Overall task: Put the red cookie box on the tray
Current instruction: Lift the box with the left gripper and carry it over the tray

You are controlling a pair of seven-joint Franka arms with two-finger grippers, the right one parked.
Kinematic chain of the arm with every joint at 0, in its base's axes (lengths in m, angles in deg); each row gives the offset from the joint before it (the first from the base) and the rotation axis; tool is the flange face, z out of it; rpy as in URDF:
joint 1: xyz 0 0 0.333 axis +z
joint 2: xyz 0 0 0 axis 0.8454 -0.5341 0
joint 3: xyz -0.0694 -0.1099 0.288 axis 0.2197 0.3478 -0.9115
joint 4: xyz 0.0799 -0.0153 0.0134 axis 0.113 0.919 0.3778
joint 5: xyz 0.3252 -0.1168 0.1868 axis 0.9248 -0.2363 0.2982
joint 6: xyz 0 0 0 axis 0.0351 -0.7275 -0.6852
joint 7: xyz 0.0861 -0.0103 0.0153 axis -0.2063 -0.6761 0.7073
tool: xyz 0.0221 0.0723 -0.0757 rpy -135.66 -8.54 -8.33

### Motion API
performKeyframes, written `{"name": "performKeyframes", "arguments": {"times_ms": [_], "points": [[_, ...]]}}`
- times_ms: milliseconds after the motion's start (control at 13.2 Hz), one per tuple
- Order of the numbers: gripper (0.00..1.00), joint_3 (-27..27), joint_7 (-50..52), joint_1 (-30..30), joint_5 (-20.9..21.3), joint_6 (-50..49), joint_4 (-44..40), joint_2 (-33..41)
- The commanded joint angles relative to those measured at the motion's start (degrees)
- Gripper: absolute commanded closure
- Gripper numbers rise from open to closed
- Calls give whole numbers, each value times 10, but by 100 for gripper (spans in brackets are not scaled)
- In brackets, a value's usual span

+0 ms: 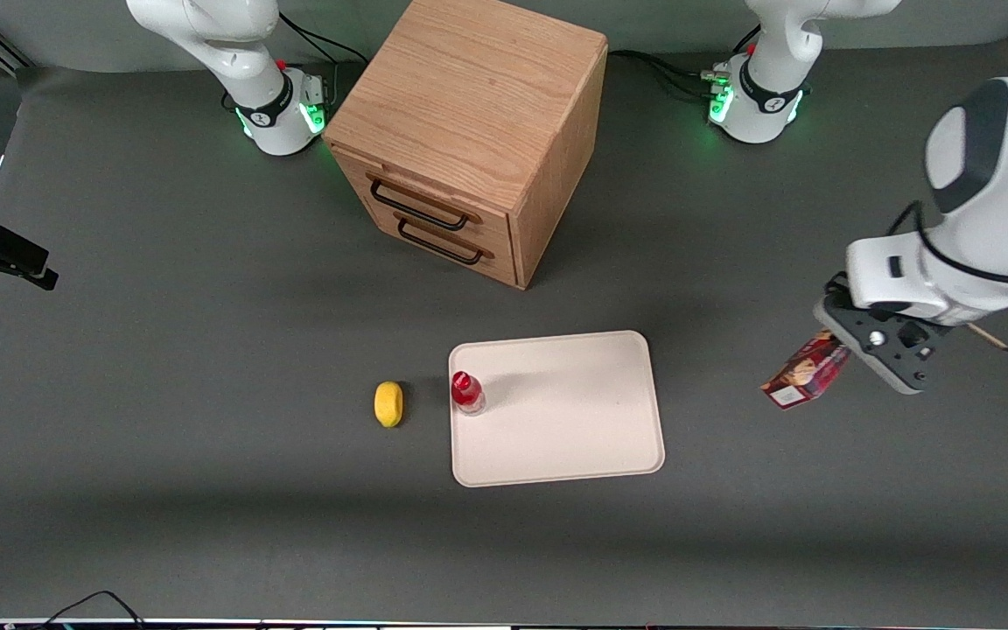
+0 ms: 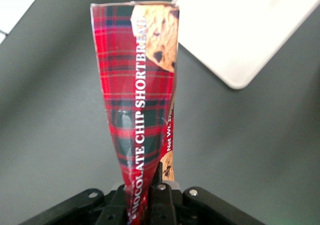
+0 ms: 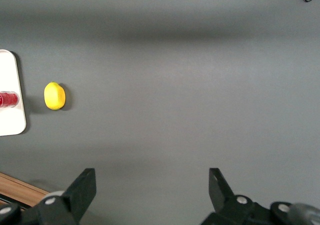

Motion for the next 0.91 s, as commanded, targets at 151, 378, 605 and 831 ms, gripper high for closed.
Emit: {"name": "performKeyframes", "arguments": {"times_ms": [151,378,605,831], "points": [[100,82,376,-11,23,47,28,-14],[100,118,526,-21,48,107,25,-63],[100,145,639,-28,110,182,24,-122],[100,145,725,-28,123,242,22,-181]]}}
